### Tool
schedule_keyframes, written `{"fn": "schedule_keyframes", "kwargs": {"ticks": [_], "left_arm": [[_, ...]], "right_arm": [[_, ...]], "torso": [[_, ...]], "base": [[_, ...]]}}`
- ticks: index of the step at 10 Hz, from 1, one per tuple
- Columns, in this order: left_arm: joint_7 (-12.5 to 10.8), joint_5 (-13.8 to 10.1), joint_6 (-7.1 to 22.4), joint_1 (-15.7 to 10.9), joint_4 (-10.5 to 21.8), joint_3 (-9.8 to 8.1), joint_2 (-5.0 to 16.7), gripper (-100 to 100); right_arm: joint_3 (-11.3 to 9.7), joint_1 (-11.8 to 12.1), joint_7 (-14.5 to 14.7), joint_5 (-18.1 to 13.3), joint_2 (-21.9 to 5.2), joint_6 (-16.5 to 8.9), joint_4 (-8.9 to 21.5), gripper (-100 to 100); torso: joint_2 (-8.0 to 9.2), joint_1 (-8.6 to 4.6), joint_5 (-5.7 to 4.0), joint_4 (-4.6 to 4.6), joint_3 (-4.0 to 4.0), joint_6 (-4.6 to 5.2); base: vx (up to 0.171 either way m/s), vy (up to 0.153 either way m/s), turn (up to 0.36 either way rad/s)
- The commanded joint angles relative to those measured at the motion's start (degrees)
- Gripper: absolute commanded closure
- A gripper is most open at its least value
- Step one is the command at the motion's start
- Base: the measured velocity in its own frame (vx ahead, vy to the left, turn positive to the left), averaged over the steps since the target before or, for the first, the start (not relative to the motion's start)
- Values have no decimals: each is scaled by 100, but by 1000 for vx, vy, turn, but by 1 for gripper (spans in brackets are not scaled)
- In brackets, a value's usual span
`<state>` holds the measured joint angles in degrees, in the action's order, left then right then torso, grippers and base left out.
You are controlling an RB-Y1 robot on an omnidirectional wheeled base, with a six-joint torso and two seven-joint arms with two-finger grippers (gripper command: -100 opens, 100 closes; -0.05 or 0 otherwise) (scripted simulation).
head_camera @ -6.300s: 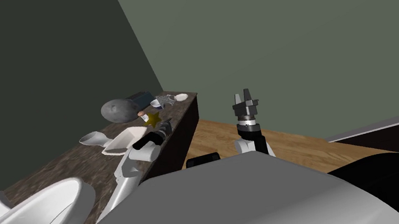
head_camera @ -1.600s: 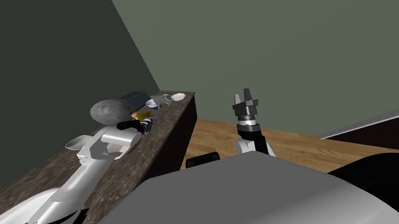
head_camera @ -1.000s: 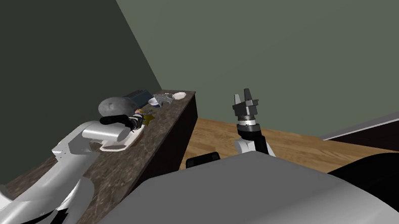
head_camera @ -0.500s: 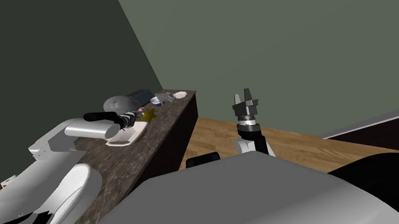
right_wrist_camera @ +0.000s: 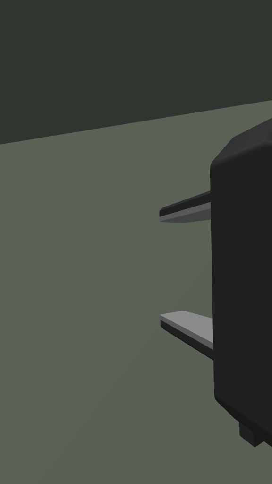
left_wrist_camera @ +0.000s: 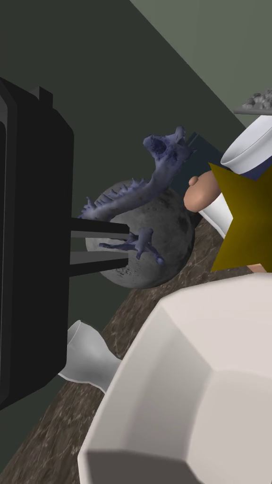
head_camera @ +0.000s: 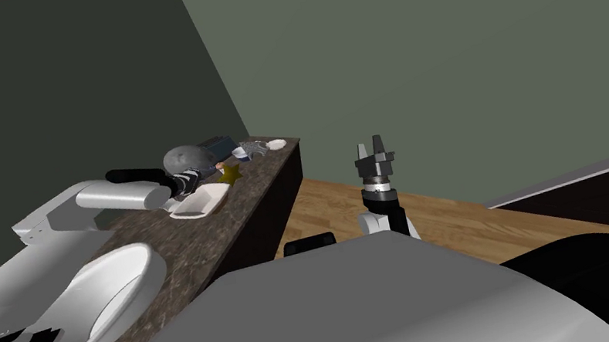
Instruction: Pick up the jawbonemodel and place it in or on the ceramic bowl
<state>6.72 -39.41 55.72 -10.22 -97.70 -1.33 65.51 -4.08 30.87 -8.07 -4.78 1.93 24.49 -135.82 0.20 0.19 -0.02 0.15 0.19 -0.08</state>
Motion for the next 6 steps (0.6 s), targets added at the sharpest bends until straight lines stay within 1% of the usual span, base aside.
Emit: {"fn": "schedule_keyframes", "kwargs": {"ticks": [1,3,4,6], "left_arm": [[250,-163,-64,13,136,-36,56,100],[571,-424,-131,20,355,-83,121,100],[632,-424,-131,20,355,-83,121,100],[984,-667,-185,38,561,-119,153,100]], "right_arm": [[0,0,0,0,0,0,0,0],[0,0,0,0,0,0,0,0],[0,0,0,0,0,0,0,0],[0,0,0,0,0,0,0,0]], "torso": [[0,0,0,0,0,0],[-4,1,0,-2,-3,3],[-7,8,1,-2,-5,5],[-12,1,-1,-4,-8,7]], "base": [[-21,45,-24],[-23,70,-50],[-15,67,-23],[-14,61,-46]]}}
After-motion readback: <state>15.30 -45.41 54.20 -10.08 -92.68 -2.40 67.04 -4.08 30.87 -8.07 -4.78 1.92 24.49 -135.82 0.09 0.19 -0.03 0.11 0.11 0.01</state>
